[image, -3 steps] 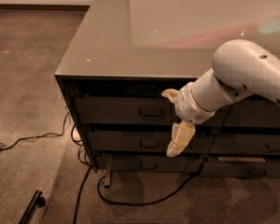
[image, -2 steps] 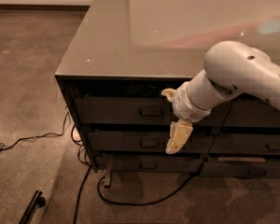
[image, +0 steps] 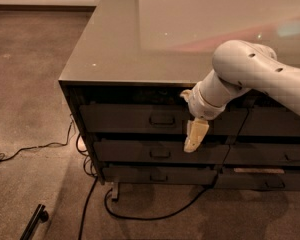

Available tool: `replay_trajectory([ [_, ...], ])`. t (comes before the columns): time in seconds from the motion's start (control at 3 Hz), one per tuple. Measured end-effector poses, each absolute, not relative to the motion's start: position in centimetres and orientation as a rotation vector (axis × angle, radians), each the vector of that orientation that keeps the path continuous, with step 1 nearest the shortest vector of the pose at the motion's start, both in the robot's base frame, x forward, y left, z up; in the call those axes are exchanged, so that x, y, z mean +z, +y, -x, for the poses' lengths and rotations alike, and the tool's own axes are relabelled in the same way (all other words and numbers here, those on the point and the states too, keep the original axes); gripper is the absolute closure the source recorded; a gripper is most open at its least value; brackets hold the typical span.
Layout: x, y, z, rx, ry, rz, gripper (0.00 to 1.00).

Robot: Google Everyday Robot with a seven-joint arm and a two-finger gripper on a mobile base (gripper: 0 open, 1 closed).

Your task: Open top drawer

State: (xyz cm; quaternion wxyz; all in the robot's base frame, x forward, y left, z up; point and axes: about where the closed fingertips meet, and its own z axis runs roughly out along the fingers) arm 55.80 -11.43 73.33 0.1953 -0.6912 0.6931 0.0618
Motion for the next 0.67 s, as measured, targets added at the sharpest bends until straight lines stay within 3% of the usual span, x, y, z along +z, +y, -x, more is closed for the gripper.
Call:
replay_trajectory([
  [0.67, 72.51, -10.64, -55.63, 0.219, 1.931, 1.947, 0.00],
])
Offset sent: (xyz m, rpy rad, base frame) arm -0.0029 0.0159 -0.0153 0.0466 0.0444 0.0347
